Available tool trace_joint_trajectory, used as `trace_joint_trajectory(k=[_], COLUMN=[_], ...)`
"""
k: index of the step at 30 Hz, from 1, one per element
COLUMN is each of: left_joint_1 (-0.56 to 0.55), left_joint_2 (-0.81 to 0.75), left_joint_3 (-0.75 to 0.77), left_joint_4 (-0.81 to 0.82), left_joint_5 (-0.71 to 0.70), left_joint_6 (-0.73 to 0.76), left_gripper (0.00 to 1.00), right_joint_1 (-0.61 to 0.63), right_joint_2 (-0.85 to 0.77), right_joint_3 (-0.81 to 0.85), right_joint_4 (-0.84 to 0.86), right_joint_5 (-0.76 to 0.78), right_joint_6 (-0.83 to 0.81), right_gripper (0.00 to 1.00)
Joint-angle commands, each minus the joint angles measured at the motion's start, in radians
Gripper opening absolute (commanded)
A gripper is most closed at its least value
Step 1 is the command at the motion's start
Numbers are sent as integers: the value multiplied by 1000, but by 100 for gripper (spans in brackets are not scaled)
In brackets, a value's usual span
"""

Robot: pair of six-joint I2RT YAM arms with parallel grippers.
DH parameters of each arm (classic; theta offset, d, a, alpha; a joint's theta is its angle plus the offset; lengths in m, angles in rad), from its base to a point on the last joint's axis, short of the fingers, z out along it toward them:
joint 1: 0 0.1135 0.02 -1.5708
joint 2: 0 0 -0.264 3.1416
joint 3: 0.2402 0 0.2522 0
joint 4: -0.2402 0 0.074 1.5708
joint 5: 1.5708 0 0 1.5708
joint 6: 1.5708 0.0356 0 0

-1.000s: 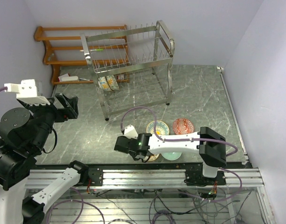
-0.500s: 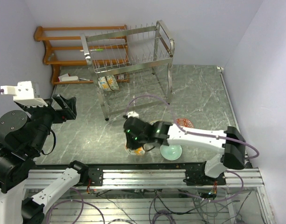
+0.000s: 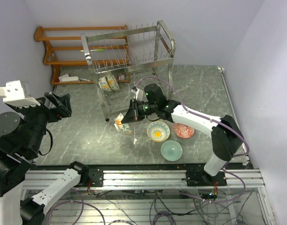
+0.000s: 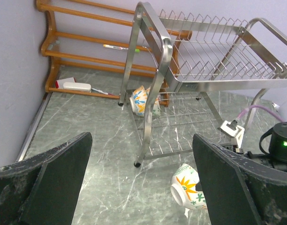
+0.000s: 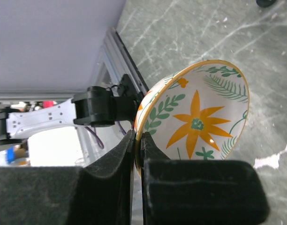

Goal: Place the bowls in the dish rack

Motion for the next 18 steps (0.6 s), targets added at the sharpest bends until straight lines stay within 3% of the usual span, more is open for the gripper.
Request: trace_joint_trajectory(k=[1,9,18], left_joint_1=[7,8,7], left_joint_2=[34,91,145], left_joint_3=[32,47,38], left_joint_4=[37,70,122], left_joint_5=[-49,-78,-86], left_joint_6=[2,10,-2], left_gripper=[99,98,98], right_joint_1=[-75,-207,-307], right_joint_2=[79,261,477], right_joint_3=[32,70,268], right_joint_4=[290,756,1007], right_joint_5=[-282,-460,-516], right_joint_6=[106,433,656], right_gripper=[0,0,0])
